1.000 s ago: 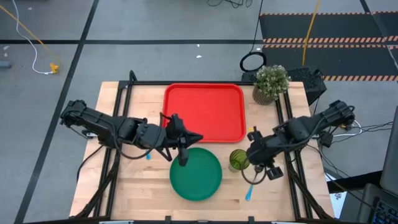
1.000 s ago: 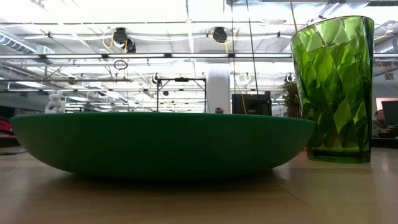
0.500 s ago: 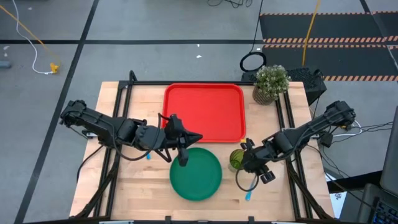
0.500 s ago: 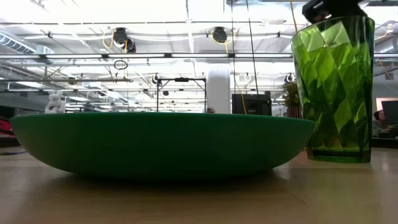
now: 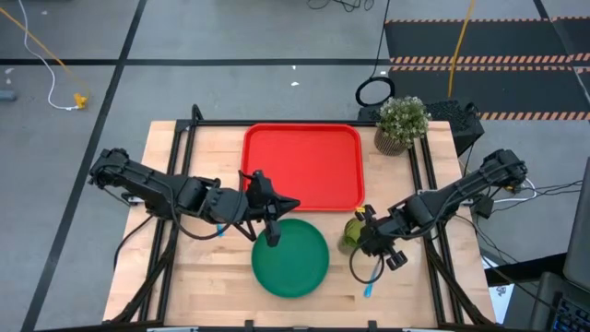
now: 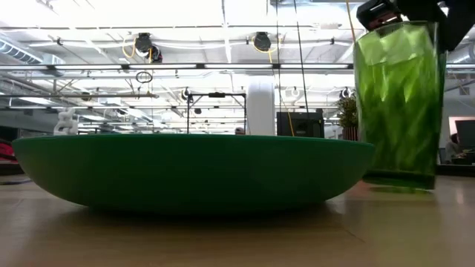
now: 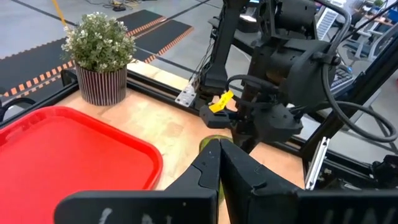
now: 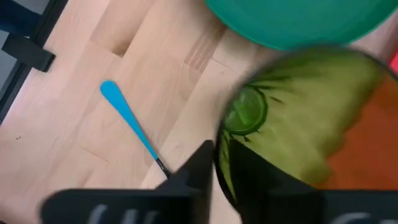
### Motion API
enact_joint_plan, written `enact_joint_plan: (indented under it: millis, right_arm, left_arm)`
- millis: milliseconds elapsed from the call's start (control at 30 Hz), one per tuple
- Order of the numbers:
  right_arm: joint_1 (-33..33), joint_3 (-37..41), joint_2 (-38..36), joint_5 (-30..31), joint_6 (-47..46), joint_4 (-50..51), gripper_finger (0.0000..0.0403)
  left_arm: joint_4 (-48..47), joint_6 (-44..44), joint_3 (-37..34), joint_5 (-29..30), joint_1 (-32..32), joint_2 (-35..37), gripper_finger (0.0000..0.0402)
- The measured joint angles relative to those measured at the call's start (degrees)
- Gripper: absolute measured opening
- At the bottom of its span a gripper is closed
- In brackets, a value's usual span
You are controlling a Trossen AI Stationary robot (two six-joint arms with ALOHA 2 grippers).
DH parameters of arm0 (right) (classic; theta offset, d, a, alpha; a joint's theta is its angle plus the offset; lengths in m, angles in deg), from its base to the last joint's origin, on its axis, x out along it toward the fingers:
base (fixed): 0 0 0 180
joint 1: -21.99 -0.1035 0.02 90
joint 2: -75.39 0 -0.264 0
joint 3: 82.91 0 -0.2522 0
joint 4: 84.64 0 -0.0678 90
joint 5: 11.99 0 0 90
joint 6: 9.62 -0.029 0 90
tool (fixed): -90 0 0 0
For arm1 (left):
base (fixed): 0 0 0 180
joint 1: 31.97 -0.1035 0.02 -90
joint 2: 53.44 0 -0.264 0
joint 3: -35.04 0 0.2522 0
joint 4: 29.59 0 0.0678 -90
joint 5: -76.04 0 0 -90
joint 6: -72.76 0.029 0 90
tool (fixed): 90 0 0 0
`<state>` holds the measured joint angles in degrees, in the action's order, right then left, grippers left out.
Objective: Pick and place plate/cup/fork/spoon on tray
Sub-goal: Put the green glass on the orange serving tray
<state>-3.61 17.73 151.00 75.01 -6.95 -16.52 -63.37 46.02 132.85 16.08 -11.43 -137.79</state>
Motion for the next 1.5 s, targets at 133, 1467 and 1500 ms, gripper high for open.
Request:
enact_joint_plan:
  millis: [133, 1467, 1500]
  right_arm:
    - [0.00, -0.43, -0.22, -0.01, 0.04, -0.06, 0.0011]
    - [7.97, -6.01, -13.04, 0.03, -20.67, -23.70, 0.0000]
    - [8.19, -6.01, -13.12, 0.02, -20.89, -23.75, 0.0000]
  left_arm:
    - [0.06, 0.55, 0.00, 0.00, -0.28, 0.00, 0.0008]
    - [8.94, -3.70, 0.12, -19.11, -13.43, 0.00, 0.0225]
    - [8.77, -3.24, 0.13, -19.32, -13.43, 0.00, 0.0225]
